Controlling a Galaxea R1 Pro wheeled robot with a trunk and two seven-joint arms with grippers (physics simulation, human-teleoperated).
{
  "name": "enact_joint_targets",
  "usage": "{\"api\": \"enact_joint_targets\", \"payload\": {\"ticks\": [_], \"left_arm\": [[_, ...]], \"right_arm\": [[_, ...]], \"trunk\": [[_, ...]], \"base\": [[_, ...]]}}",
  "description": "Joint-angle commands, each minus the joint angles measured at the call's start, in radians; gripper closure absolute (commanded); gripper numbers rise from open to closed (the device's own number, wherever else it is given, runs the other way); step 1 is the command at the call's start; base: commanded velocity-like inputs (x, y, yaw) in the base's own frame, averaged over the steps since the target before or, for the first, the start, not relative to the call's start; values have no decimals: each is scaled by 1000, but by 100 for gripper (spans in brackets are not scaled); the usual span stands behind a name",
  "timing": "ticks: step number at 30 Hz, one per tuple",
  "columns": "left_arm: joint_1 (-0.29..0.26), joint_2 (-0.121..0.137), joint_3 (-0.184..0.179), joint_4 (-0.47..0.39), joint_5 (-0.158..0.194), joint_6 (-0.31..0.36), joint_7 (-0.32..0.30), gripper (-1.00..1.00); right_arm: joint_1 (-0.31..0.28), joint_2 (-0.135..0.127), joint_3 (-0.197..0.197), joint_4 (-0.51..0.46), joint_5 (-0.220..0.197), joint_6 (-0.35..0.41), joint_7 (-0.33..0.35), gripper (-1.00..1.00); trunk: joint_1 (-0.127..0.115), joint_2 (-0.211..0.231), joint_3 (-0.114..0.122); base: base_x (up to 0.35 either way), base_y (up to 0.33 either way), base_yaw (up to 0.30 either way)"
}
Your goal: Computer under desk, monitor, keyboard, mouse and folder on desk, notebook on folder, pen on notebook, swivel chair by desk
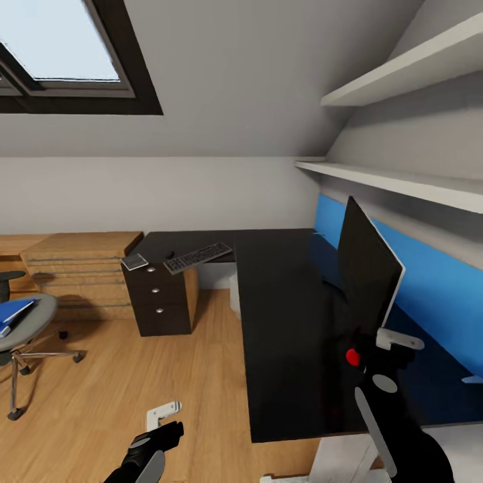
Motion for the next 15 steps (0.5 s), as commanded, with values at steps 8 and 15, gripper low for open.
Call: {"api": "enact_joint_targets", "payload": {"ticks": [8, 15], "left_arm": [[-1, 2, -4, -2, 5, 3, 7, -100], [-1, 2, -4, -2, 5, 3, 9, -100]], "right_arm": [[-1, -1, 1, -1, -7, 4, -5, -100], [-1, -1, 1, -1, -7, 4, -5, -100]], "trunk": [[0, -1, -1], [0, -1, -1]], "base": [[-37, -172, 0], [-1, -112, 0]]}}
